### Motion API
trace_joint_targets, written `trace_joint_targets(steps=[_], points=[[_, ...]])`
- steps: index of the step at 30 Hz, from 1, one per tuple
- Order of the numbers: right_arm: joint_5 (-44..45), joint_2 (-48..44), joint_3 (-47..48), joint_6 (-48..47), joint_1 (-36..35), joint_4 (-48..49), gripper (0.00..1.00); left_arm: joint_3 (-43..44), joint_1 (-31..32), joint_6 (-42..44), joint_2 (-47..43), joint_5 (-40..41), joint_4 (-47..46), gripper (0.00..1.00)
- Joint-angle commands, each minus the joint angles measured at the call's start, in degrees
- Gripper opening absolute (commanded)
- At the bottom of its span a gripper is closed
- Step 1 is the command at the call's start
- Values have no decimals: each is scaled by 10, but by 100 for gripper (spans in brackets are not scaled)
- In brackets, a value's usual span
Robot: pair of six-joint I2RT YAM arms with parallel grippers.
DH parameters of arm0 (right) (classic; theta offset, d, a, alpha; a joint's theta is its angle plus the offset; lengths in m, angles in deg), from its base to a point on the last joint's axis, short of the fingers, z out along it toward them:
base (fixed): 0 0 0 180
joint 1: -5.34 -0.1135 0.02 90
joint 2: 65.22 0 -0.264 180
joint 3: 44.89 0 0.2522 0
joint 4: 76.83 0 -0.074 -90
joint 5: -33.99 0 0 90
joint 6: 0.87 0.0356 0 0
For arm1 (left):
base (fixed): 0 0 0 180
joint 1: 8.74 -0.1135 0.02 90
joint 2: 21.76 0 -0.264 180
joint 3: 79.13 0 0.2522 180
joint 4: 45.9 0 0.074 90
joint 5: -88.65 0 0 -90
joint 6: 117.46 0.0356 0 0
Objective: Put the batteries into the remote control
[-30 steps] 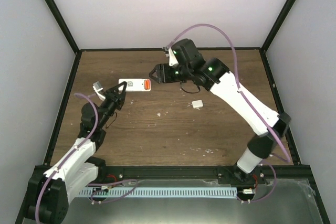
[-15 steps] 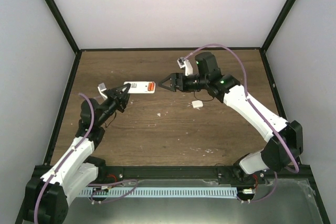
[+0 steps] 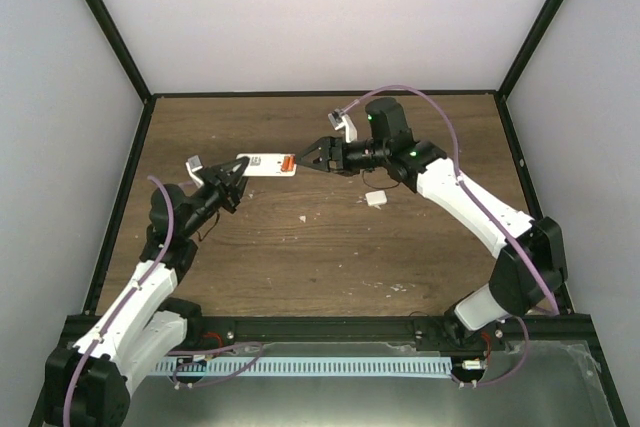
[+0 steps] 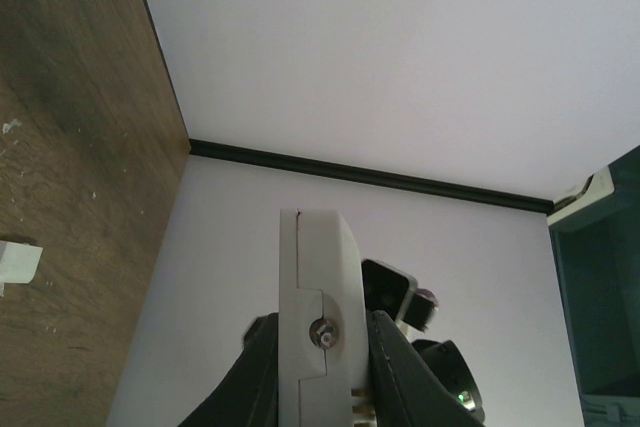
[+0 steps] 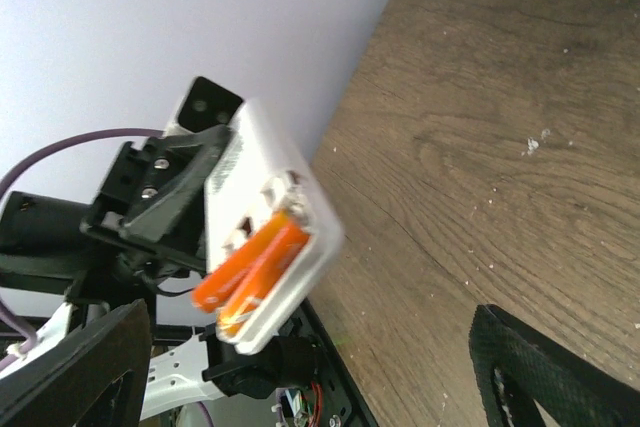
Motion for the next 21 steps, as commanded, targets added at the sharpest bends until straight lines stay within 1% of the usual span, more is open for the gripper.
trace_joint_targets(steps=[1, 7, 11, 14, 21], points=[[-11, 10, 17, 11, -6, 18, 79, 31, 2, 8, -5, -15, 24, 0], [-10, 19, 41, 18, -16, 23, 79, 40, 2, 22, -1, -20, 32, 0], [-12, 22, 49, 30, -24, 31, 79, 44, 3, 35, -2, -20, 64, 0], [-19, 34, 62, 31, -33, 20, 79, 44, 2, 46, -1, -19, 74, 0], [-19, 52, 70, 32, -49, 12, 78, 43, 2, 47, 0, -17, 73, 0]])
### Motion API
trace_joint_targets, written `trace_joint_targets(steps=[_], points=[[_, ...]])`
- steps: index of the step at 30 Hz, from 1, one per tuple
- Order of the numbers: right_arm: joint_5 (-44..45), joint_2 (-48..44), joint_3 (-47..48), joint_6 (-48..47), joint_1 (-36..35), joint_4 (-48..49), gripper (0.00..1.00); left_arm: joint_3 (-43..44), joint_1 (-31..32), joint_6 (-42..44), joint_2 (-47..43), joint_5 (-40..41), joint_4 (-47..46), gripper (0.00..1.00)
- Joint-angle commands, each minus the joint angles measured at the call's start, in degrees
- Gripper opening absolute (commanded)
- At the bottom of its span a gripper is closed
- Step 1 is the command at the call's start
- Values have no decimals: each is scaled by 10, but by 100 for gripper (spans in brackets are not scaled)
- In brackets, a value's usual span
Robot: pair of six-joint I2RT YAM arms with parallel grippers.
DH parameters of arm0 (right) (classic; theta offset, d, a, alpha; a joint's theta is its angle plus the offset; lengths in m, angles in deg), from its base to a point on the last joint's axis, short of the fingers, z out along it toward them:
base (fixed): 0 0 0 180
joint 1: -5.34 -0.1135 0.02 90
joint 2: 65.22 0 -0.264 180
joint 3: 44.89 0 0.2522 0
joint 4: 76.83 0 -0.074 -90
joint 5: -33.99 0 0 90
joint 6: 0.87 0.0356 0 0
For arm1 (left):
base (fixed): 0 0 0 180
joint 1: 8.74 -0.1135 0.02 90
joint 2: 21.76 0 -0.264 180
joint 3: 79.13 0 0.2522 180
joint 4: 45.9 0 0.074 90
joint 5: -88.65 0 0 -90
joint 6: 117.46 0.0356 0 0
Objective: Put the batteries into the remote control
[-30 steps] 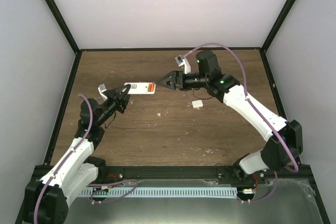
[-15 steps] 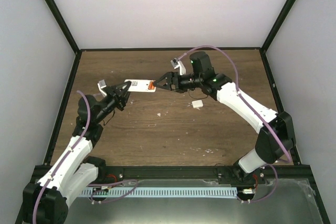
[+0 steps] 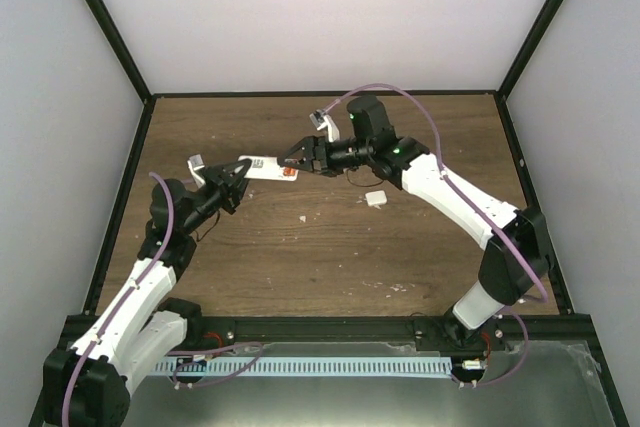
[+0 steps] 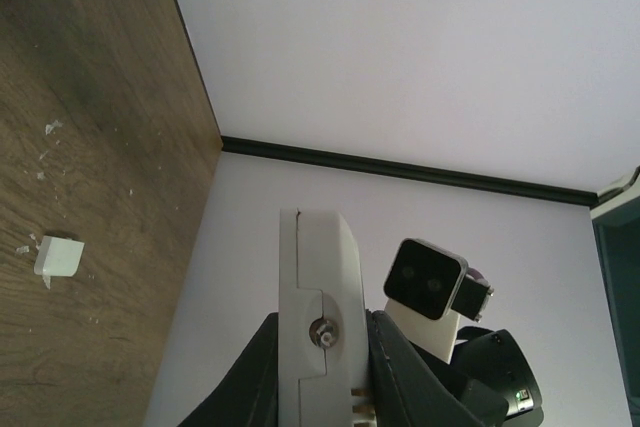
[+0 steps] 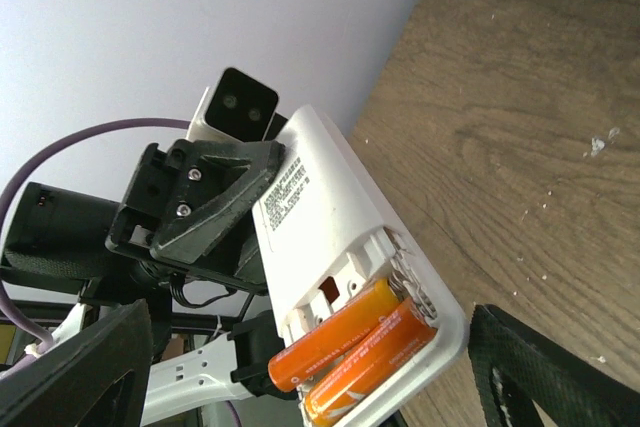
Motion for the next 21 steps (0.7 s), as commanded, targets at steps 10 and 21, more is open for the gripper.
trace_joint_targets(steps=[10, 21], points=[[-2, 12, 40, -11, -16, -19, 69, 15, 3, 3, -4, -4, 9, 0], [-11, 17, 41, -14, -16, -17, 54, 19, 3, 6, -2, -4, 10, 0]])
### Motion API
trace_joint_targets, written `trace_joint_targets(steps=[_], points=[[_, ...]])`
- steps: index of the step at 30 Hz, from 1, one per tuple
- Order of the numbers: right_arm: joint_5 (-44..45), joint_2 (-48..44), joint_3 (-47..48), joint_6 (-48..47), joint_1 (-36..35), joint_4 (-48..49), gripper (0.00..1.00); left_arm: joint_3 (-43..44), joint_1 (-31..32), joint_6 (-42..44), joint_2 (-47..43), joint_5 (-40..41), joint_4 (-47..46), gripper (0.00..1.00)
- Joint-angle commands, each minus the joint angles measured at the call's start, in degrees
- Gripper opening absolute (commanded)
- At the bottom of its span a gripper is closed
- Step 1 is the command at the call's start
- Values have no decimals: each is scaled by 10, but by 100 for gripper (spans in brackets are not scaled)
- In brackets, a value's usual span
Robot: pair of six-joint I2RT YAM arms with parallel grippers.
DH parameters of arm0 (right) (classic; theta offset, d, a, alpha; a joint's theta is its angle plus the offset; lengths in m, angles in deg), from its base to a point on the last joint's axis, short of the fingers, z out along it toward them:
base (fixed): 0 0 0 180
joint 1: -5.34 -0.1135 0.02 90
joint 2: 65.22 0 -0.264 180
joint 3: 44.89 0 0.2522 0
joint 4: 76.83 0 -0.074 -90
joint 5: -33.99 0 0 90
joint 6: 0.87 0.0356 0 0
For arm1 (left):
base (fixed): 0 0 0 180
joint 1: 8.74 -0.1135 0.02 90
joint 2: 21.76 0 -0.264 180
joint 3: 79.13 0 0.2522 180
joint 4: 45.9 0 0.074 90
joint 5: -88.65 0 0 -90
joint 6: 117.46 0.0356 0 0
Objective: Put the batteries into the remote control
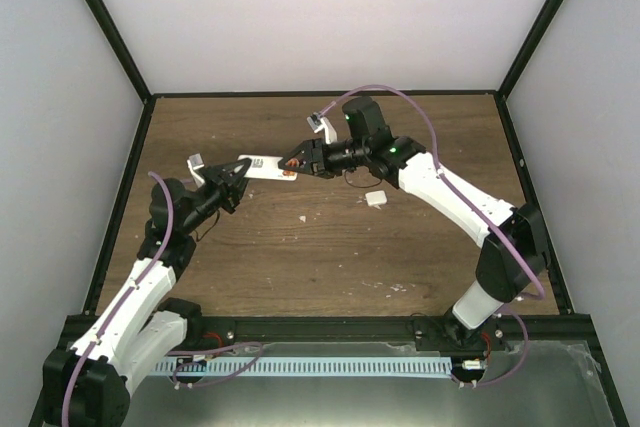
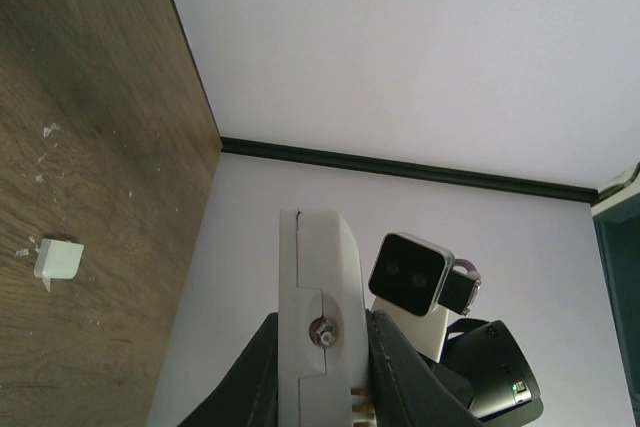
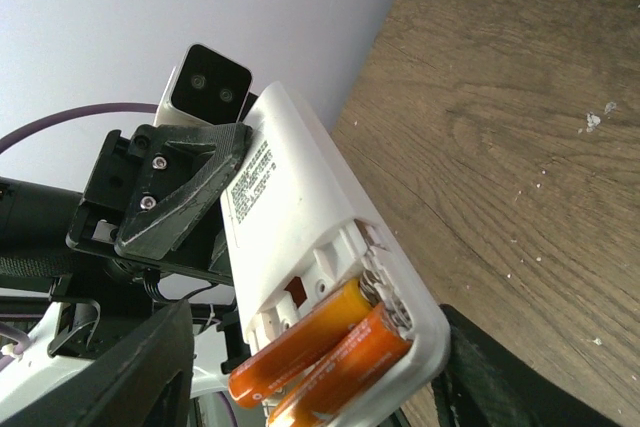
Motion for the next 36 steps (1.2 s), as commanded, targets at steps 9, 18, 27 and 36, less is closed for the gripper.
trace_joint_targets(steps=[9, 18, 27, 36], points=[[-16, 5, 33, -12, -6, -1, 53, 15, 3, -7, 0, -4, 11, 0], [-9, 16, 50, -31, -10, -28, 53, 19, 2, -32, 7, -10, 30, 0], [1, 23, 68, -51, -13, -58, 54, 29, 2, -34, 12, -7, 36, 0], [-1, 23, 68, -49, -13, -53, 48, 26, 2, -31, 11, -7, 30, 0]])
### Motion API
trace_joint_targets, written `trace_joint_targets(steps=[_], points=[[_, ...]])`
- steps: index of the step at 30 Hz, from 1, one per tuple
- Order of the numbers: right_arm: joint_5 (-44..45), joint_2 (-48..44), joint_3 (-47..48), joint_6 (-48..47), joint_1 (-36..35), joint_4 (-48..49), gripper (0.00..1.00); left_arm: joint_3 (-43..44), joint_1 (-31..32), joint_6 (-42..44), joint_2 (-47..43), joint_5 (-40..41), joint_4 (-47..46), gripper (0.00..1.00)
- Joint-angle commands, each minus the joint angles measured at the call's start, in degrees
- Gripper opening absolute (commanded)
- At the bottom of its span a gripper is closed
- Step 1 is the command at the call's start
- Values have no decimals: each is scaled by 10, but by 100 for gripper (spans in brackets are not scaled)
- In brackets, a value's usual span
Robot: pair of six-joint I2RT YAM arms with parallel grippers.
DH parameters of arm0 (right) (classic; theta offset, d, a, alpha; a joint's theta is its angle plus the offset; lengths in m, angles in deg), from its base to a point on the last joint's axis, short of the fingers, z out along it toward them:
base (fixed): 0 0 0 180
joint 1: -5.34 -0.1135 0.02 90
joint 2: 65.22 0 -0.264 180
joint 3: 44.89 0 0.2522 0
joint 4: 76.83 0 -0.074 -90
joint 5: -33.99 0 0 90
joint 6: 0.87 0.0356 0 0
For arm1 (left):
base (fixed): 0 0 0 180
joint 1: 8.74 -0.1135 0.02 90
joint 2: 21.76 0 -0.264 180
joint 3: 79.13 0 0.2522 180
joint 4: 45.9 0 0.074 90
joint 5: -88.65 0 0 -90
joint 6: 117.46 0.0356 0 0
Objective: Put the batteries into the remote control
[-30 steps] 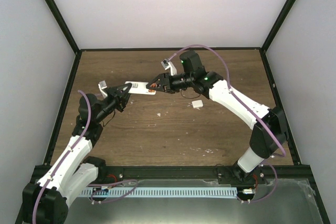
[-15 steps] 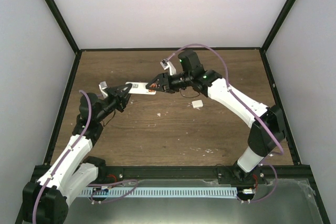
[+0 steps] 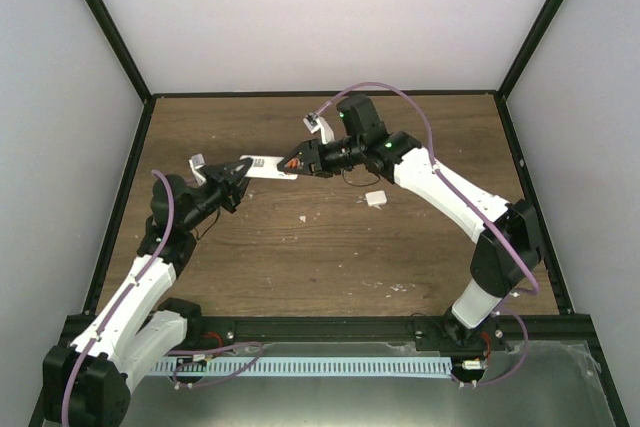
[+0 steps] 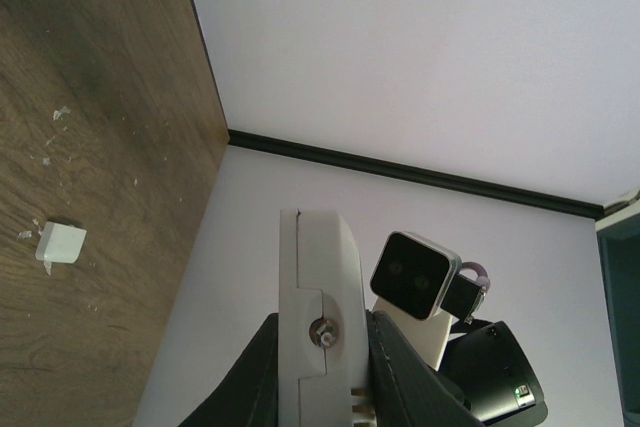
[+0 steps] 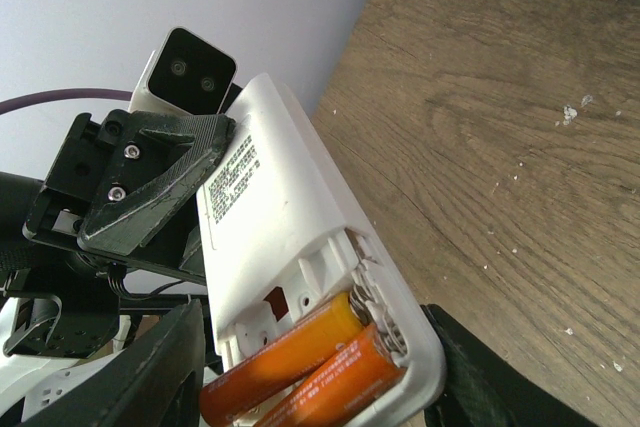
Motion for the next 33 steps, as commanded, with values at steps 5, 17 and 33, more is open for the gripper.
trace_joint_targets(steps=[5, 17, 33], points=[[-16, 0, 28, -4, -9, 10, 45, 7, 2, -4, 0, 0, -11, 0], [-39, 1, 4, 19, -9, 58, 33, -13, 2, -16, -8, 29, -100, 0], [-15, -14, -16, 18, -9, 65, 23, -28, 3, -23, -10, 49, -157, 0]])
